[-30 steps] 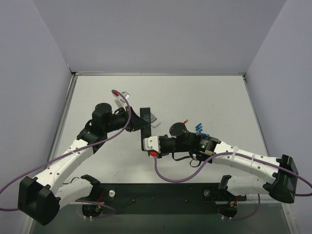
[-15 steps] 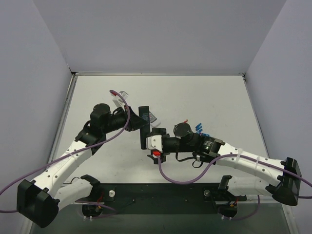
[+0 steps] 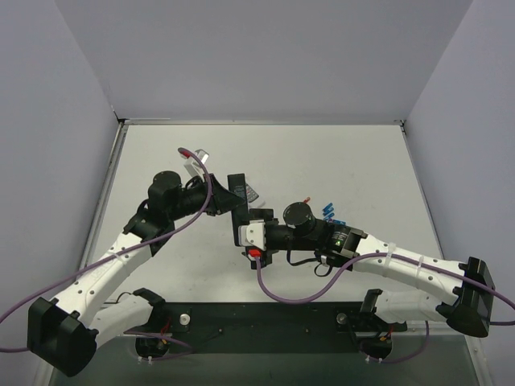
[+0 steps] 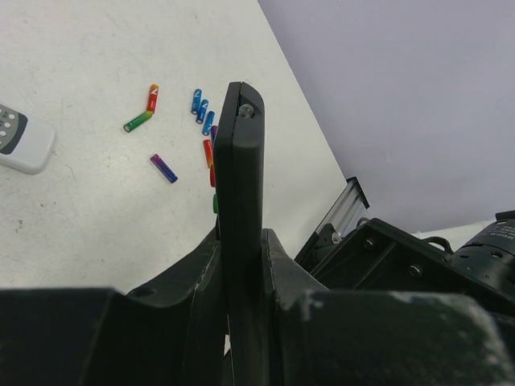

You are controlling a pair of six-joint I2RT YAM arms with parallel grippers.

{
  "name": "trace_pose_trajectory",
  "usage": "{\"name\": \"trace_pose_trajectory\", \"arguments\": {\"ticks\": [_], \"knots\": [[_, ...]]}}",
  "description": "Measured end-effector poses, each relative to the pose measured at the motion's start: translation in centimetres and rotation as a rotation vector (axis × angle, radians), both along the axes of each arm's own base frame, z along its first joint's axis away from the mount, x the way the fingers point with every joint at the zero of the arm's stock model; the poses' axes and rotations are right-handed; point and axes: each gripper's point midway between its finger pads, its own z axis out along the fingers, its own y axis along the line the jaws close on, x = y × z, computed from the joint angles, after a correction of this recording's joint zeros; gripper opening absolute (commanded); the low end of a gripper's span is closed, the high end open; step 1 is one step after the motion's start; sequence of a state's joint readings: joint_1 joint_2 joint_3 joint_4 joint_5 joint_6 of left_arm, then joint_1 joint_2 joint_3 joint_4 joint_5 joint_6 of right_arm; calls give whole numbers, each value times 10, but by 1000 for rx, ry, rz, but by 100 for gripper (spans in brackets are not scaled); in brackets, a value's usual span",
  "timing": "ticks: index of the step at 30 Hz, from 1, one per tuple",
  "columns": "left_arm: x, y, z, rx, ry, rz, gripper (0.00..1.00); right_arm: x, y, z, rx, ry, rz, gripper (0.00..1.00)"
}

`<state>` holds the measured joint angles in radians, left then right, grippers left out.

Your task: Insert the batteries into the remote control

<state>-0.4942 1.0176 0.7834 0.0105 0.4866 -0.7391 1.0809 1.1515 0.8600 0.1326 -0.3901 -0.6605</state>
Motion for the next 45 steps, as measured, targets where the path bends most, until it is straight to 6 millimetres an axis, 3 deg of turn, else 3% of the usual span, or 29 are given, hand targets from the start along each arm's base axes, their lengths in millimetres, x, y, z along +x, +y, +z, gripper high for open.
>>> {"name": "trace_pose_trajectory", "arguments": {"ticks": [6, 21, 45], "knots": [[-1, 0, 2, -9, 4, 6, 0, 3, 1, 3, 7, -17, -10, 78], [0, 2, 0, -5, 16, 22, 0, 6, 2, -1, -12, -28, -7, 68], [-11, 7, -26, 64, 11, -1, 0, 3, 6, -17, -77, 129, 54, 36]]}}
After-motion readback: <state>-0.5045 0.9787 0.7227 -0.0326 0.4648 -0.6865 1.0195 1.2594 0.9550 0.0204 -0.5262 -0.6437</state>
